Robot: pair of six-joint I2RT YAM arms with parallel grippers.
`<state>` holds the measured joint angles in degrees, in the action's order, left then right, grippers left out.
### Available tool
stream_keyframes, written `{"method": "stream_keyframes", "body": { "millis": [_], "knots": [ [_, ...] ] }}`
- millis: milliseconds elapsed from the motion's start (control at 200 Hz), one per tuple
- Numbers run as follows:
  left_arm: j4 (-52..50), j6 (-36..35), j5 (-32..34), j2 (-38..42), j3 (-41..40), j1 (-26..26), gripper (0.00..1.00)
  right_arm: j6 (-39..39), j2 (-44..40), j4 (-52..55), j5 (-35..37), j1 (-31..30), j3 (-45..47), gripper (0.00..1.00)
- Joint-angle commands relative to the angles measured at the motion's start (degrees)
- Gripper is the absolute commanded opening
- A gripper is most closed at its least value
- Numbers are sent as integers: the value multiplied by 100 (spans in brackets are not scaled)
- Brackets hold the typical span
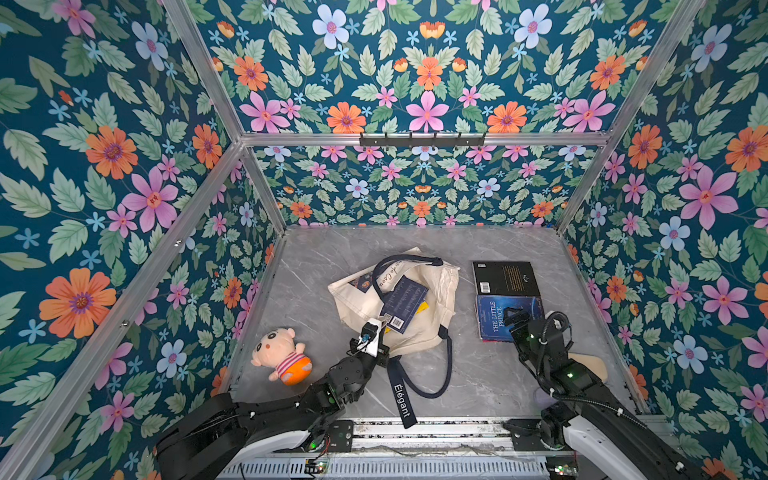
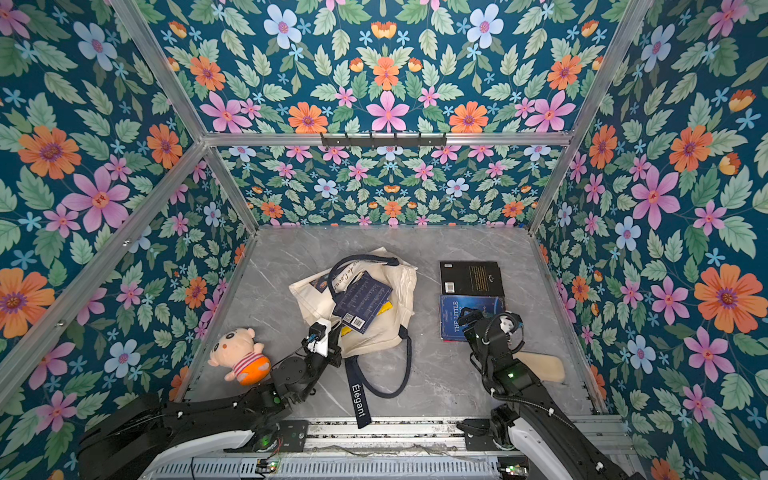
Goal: Take out the books from the canvas bag
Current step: Place the book on the book.
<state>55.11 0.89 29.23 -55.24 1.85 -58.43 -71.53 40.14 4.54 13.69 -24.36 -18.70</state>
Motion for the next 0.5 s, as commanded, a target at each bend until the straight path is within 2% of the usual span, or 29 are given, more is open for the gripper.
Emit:
{"method": "stream_keyframes", "body": {
  "millis": [0,195,330,495],
  "knots": [
    [158,-84,-84,18,44,8,0,499,203,-481,-119,-396,-243,99],
    [202,-97,-102,10,26,8,0,1005,831,-949,300,-1469,-833,98],
    [228,-97,-135,17,18,8,0,1203,1697,-1778,-110,-1967,-1150,93],
    [237,-97,-167,31,9,8,0,1423,2912,-2153,-341,-2626,-1846,90]
  ]
}}
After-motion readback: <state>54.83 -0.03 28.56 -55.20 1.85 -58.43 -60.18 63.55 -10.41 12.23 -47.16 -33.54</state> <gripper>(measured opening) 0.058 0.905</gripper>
